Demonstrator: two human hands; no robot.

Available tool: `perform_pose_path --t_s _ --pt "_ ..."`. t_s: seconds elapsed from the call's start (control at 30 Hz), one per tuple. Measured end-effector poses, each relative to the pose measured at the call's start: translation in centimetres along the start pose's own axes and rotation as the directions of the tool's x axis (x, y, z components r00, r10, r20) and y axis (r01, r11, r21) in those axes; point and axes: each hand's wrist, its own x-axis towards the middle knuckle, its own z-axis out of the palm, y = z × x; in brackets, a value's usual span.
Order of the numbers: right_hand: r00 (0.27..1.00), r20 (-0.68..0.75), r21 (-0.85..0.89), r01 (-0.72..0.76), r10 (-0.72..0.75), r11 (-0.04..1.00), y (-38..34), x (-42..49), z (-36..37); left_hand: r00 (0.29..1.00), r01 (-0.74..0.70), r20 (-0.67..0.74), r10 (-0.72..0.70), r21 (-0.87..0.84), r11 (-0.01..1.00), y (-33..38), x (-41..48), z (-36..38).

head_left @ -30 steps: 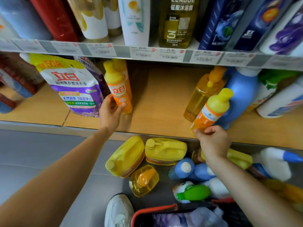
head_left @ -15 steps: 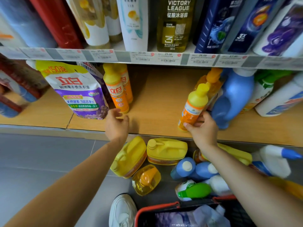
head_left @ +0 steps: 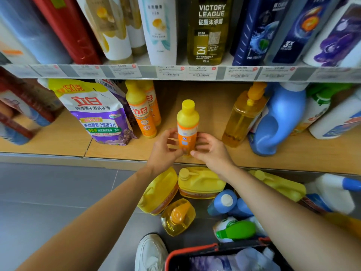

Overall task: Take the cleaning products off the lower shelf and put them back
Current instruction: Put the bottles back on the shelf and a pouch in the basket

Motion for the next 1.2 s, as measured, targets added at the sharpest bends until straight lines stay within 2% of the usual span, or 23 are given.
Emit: perform_pose_path --t_s 0.13,0.23,0.4,0.5,0.63,0.7,0.77,0.9,1.07,1.2 --pt "0.999 -0.031 0.05 -0.014 0.016 0.999 -0.4 0.4 0.9 0.998 0.045 0.035 -0.045 -0.005 0.999 -1.0 -0.3 -1.2" --pt "1.0 0.004 0.107 0.005 -0.006 0.994 -0.4 0.8 1.6 0.996 0.076 0.043 -0.076 -0.006 0.997 -1.6 -0.2 -2.5" --pt "0.993 0.121 0.122 -0.003 -0.012 0.993 -0.5 1.4 3.3 0.999 -0.016 0.036 0.012 0.114 0.993 -2.1 -0.4 -3.8" --pt "0.979 0.202 0.046 -0.043 0.033 0.998 -1.0 1.7 4.1 1.0 0.019 -0.021 -0.017 0.062 0.998 -2.3 -0.7 -3.8" --pt "0.974 0.224 -0.204 0.08 -0.033 0.976 -1.3 1.3 2.6 0.989 0.02 -0.146 -0.01 0.061 0.998 -2.4 -1.3 -3.8" --pt "0.96 0.28 -0.384 0.125 -0.013 0.915 -0.9 0.4 0.8 0.975 0.037 -0.221 -0.026 0.048 0.998 -2.5 -1.5 -3.8" --pt "0.936 0.342 -0.534 0.125 0.079 0.836 -0.4 -0.7 -1.0 0.948 0.058 -0.317 -0.039 0.048 0.997 -2.6 -1.7 -4.0" --pt "0.915 0.353 -0.731 0.14 0.195 0.668 0.0 -2.4 -3.1 0.883 0.101 -0.468 -0.043 0.098 0.99 -3.1 -1.9 -4.5" --pt "0.929 0.319 -0.827 0.176 0.187 0.534 0.5 -3.3 -3.3 0.838 0.175 -0.54 -0.082 0.124 0.977 -3.8 -1.4 -5.5" --pt "0.928 0.328 -0.765 0.15 0.178 0.627 0.7 -3.8 -3.3 0.835 0.215 -0.538 -0.119 0.121 0.969 -3.8 -0.9 -6.2"
